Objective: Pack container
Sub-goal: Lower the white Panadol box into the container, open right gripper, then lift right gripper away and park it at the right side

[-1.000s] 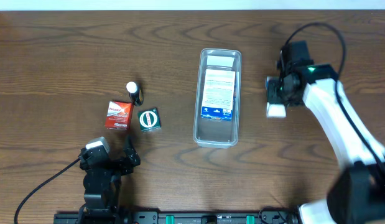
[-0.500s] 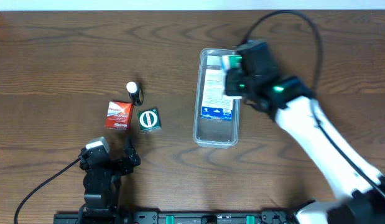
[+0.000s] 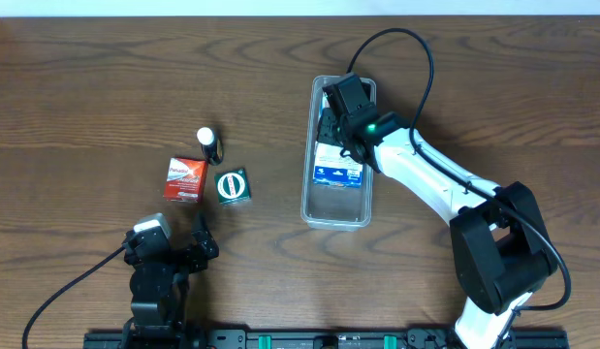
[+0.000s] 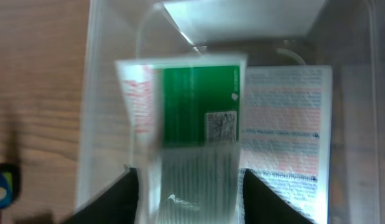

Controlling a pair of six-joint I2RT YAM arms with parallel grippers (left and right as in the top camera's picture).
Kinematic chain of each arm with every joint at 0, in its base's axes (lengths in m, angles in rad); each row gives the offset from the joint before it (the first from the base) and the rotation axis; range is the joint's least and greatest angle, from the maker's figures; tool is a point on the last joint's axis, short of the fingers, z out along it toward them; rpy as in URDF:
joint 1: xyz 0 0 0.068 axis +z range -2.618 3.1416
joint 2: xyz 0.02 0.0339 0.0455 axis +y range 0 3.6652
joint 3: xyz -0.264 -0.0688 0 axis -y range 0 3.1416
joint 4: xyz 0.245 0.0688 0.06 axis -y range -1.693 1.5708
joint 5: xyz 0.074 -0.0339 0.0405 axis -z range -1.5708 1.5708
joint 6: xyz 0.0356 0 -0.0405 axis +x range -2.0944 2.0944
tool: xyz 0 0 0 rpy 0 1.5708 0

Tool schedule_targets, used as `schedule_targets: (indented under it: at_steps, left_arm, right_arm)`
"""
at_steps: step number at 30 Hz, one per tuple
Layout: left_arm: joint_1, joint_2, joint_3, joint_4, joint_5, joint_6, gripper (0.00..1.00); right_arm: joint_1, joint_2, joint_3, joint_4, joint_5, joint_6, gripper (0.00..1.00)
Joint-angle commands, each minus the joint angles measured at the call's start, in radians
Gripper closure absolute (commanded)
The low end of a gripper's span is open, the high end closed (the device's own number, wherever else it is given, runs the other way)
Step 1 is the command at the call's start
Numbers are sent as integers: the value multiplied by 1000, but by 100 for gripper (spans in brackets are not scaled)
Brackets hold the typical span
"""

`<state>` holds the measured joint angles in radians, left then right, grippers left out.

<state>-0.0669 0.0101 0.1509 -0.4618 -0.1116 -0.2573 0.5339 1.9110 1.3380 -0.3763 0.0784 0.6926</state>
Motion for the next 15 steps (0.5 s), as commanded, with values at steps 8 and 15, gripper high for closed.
schedule_targets:
  at_steps: [8,15]
  left_arm:
    - [5,-5,-19,1,-4,13,2]
    - [5,-5,-19,1,-4,13,2]
  right_arm:
    - [-27,-115,14,-46,-6,-93,35]
    - [-190,-370,14,-256,-5,-122,26]
